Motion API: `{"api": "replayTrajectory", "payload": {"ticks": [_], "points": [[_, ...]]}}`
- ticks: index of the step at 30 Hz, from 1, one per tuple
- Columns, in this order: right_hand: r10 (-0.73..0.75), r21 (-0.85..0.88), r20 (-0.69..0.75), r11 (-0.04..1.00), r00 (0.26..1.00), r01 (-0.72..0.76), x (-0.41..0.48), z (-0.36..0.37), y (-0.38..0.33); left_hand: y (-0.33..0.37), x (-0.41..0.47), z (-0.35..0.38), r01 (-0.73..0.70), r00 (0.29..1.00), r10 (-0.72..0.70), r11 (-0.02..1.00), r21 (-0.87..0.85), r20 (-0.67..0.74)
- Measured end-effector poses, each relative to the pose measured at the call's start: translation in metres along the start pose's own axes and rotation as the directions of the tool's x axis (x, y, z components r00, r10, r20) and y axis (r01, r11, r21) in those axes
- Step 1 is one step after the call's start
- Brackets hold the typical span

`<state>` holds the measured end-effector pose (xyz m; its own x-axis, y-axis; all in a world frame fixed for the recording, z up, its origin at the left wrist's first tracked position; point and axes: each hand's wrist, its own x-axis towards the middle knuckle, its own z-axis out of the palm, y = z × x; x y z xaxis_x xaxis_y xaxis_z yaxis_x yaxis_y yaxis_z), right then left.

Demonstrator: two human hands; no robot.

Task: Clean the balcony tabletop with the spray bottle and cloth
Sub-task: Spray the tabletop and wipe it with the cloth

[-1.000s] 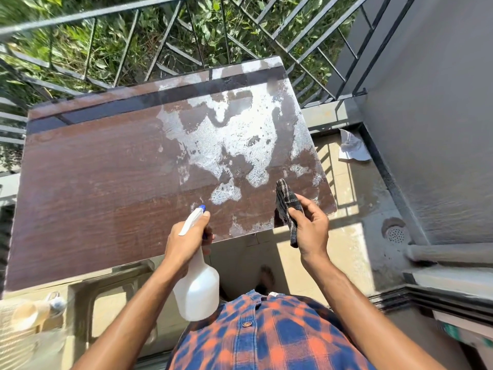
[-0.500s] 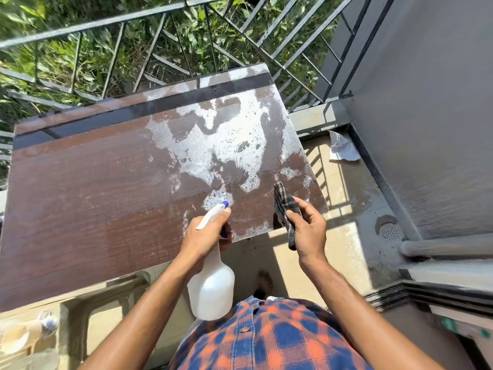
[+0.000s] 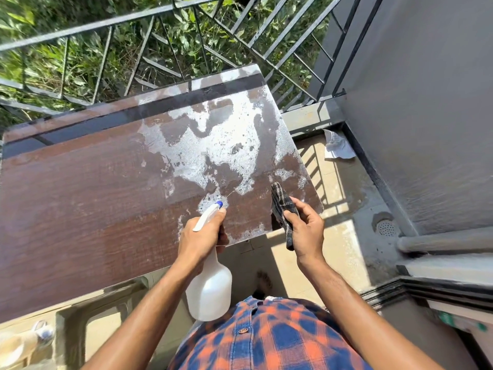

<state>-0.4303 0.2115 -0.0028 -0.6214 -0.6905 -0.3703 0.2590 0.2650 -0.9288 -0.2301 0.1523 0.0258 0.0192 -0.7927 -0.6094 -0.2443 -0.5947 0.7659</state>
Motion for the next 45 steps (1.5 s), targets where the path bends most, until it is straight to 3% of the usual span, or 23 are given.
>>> {"api": "replayTrajectory", "payload": {"ticks": [7, 14, 19, 31, 45], "points": [[0.009, 0.015, -0.007, 1.000, 1.000, -0.009, 0.003, 0.000, -0.001, 0.001, 0.001, -0.009, -0.052, 0.998, 0.053, 0.998, 0.041, -0.038], [-0.008, -0.009, 0.023, 1.000, 1.000, 0.008, 0.007, 0.005, 0.001, -0.012, 0.001, -0.034, 0.022, 0.994, -0.017, 0.999, 0.044, -0.106], [-0.009, -0.030, 0.042, 0.999, 0.999, 0.010, 0.007, 0.009, 0.004, -0.022, -0.003, -0.060, 0.025, 0.975, -0.043, 0.996, -0.086, -0.218], [0.002, -0.058, 0.143, 0.998, 0.990, 0.007, -0.004, 0.033, 0.009, -0.039, -0.005, -0.108, 0.064, 0.937, -0.085, 0.995, -0.072, -0.338], [0.014, -0.049, 0.147, 0.999, 0.989, -0.007, -0.015, 0.043, 0.011, -0.033, -0.009, -0.085, 0.073, 0.984, -0.067, 0.997, 0.035, -0.163]]}}
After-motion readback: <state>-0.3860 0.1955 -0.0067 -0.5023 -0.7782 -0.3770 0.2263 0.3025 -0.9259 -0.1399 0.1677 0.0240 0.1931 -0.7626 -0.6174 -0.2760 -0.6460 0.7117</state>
